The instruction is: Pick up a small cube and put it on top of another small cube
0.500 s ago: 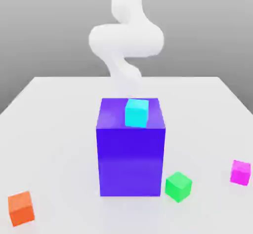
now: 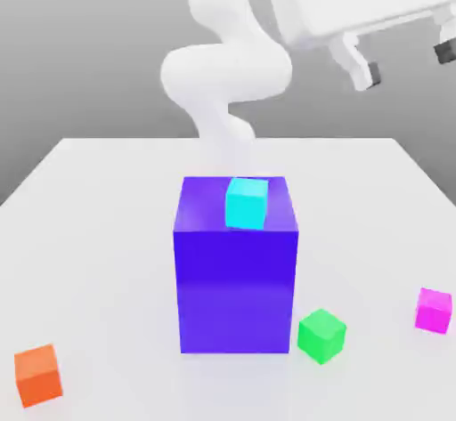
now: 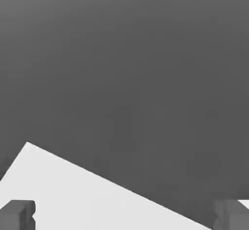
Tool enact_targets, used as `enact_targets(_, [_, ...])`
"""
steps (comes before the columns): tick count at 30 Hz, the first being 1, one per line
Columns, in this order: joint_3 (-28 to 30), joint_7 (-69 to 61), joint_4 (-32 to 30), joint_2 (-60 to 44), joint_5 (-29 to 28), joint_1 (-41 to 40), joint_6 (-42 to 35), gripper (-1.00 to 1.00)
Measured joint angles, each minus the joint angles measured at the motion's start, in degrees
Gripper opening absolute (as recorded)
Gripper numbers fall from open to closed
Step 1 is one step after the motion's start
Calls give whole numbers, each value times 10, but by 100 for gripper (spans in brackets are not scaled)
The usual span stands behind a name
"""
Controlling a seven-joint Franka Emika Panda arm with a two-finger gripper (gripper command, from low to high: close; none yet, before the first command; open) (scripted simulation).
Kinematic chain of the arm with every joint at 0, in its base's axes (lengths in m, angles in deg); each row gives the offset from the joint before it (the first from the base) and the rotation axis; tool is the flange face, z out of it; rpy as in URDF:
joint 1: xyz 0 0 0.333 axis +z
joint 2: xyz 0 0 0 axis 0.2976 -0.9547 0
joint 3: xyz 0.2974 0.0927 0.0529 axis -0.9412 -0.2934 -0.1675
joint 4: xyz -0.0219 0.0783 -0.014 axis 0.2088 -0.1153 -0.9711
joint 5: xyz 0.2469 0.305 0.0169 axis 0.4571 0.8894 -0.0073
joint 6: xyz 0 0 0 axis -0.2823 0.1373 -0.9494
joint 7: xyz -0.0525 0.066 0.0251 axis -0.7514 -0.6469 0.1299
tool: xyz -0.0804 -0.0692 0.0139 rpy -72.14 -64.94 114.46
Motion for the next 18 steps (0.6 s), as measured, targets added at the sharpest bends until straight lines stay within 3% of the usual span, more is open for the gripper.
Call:
enact_targets(10, [-47, -76, -28, -138, 41, 75, 52, 0])
enact_targets(18, [-76, -80, -56, -234, -7, 141, 111, 0])
